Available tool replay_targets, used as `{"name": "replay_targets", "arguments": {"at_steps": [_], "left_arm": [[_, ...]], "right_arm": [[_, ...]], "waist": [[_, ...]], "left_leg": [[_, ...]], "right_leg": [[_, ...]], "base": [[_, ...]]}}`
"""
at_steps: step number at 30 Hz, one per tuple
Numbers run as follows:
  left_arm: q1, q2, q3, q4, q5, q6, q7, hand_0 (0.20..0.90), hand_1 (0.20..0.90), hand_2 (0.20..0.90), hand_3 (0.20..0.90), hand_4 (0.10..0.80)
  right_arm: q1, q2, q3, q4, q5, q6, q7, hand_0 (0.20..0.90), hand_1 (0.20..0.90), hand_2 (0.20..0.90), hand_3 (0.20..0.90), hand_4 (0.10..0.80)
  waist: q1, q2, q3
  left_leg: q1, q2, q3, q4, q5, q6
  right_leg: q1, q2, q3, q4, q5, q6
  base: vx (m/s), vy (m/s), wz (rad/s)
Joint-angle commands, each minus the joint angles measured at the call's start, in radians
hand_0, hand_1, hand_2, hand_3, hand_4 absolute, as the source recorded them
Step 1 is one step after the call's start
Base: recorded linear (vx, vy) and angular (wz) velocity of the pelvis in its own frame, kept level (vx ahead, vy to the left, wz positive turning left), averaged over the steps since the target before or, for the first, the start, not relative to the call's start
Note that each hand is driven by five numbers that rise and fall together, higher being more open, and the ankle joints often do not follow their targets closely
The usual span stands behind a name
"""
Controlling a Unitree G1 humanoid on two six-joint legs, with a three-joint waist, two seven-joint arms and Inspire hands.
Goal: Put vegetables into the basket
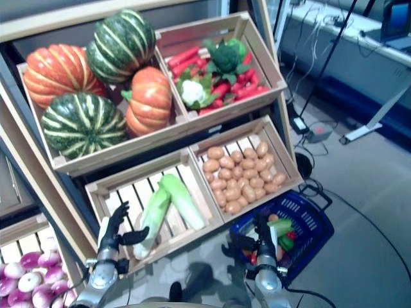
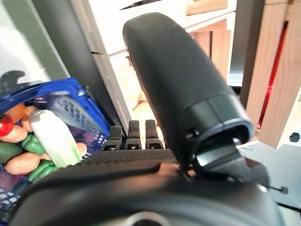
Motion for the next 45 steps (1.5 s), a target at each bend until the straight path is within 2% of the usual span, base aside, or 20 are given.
{"name": "replay_targets", "arguments": {"at_steps": [1,6,12,16,22,24,30,32,33,36,39,45], "left_arm": [[-0.151,0.064,0.025,-0.037,-0.01,-0.051,0.11,0.9,0.9,0.9,0.9,0.8],[-0.212,0.086,0.029,-0.055,0.015,-0.042,0.192,0.9,0.9,0.9,0.9,0.8],[-0.25,0.09,0.053,-0.043,-0.031,-0.063,0.226,0.9,0.9,0.9,0.9,0.8],[-0.283,0.121,0.068,-0.035,-0.074,-0.05,0.219,0.9,0.9,0.9,0.9,0.8],[-0.306,0.148,0.093,-0.031,-0.118,-0.02,0.193,0.9,0.9,0.9,0.9,0.8],[-0.321,0.159,0.095,-0.026,-0.143,-0.005,0.177,0.9,0.9,0.9,0.9,0.8],[-0.372,0.2,0.105,0.059,-0.229,0.077,0.132,0.9,0.9,0.9,0.9,0.8],[-0.389,0.213,0.111,0.094,-0.28,0.12,0.087,0.9,0.9,0.9,0.9,0.8],[-0.407,0.218,0.107,0.126,-0.335,0.166,0.041,0.9,0.9,0.9,0.9,0.8],[-0.427,0.225,0.109,0.143,-0.383,0.174,-0.019,0.9,0.9,0.9,0.9,0.8],[-0.48,0.249,0.107,0.175,-0.465,0.219,-0.1,0.9,0.9,0.9,0.9,0.8],[-0.568,0.291,0.108,0.246,-0.526,0.278,-0.089,0.9,0.9,0.9,0.9,0.8]], "right_arm": [[-0.086,-0.035,-0.007,-0.126,0.039,-0.062,-0.017,0.9,0.9,0.9,0.9,0.8],[-0.109,-0.058,0.0,-0.17,0.083,-0.062,0.022,0.9,0.9,0.9,0.9,0.8],[-0.113,-0.085,-0.006,-0.193,0.086,-0.066,0.042,0.9,0.9,0.9,0.9,0.8],[-0.114,-0.106,-0.025,-0.194,0.113,-0.067,0.046,0.9,0.9,0.9,0.9,0.8],[-0.107,-0.118,-0.05,-0.218,0.109,-0.057,0.041,0.9,0.9,0.9,0.9,0.8],[-0.107,-0.121,-0.057,-0.233,0.107,-0.051,0.037,0.9,0.9,0.9,0.9,0.8],[-0.127,-0.14,-0.057,-0.24,0.11,-0.044,0.042,0.9,0.9,0.9,0.9,0.8],[-0.137,-0.148,-0.054,-0.243,0.11,-0.04,0.042,0.9,0.9,0.9,0.9,0.8],[-0.147,-0.152,-0.053,-0.253,0.108,-0.033,0.038,0.9,0.9,0.9,0.9,0.8],[-0.155,-0.157,-0.052,-0.266,0.109,-0.023,0.032,0.9,0.9,0.9,0.9,0.8],[-0.184,-0.169,-0.051,-0.277,0.116,-0.013,0.019,0.9,0.9,0.9,0.9,0.8],[-0.243,-0.188,-0.049,-0.262,0.149,-0.017,0.017,0.9,0.9,0.9,0.9,0.8]], "waist": [[-0.008,-0.05,0.064],[-0.017,-0.061,0.119],[-0.043,-0.067,0.156],[-0.059,-0.073,0.17],[-0.074,-0.074,0.185],[-0.078,-0.074,0.197],[-0.097,-0.077,0.217],[-0.102,-0.078,0.224],[-0.108,-0.079,0.233],[-0.112,-0.081,0.24],[-0.117,-0.084,0.264],[-0.124,-0.084,0.287]], "left_leg": [[-0.083,-0.031,0.066,0.308,-0.18,0.018],[-0.237,-0.027,0.074,0.52,-0.252,0.025],[-0.361,0.0,0.09,0.722,-0.329,0.034],[-0.434,0.019,0.092,0.824,-0.364,0.042],[-0.515,0.031,0.091,0.924,-0.397,0.052],[-0.535,0.031,0.086,0.978,-0.439,0.05],[-0.596,0.044,0.089,1.057,-0.468,0.054],[-0.619,0.049,0.092,1.08,-0.473,0.055],[-0.646,0.052,0.093,1.104,-0.477,0.056],[-0.669,0.055,0.094,1.125,-0.482,0.055],[-0.719,0.063,0.093,1.165,-0.489,0.057],[-0.775,0.075,0.095,1.21,-0.501,0.056]], "right_leg": [[-0.144,-0.041,0.03,0.171,0.063,-0.071],[-0.281,-0.058,0.042,0.375,-0.009,-0.098],[-0.411,-0.063,0.068,0.571,-0.081,-0.116],[-0.489,-0.058,0.089,0.662,-0.109,-0.123],[-0.578,-0.051,0.111,0.747,-0.127,-0.124],[-0.602,-0.046,0.119,0.794,-0.16,-0.116],[-0.671,-0.043,0.121,0.859,-0.183,-0.116],[-0.697,-0.043,0.122,0.882,-0.188,-0.116],[-0.725,-0.042,0.123,0.904,-0.191,-0.114],[-0.748,-0.041,0.124,0.923,-0.196,-0.113],[-0.798,-0.041,0.125,0.965,-0.202,-0.111],[-0.858,-0.04,0.125,1.011,-0.213,-0.109]], "base": [[-0.224,0.044,-0.09],[-0.154,0.05,-0.18],[-0.055,0.08,-0.05],[-0.016,0.042,-0.06],[0.001,0.019,-0.02],[0.041,0.017,-0.06],[0.01,0.044,-0.05],[-0.03,0.052,-0.04],[-0.047,0.049,-0.03],[-0.046,0.019,-0.06],[-0.078,0.005,0.07],[-0.063,-0.002,0.02]]}}
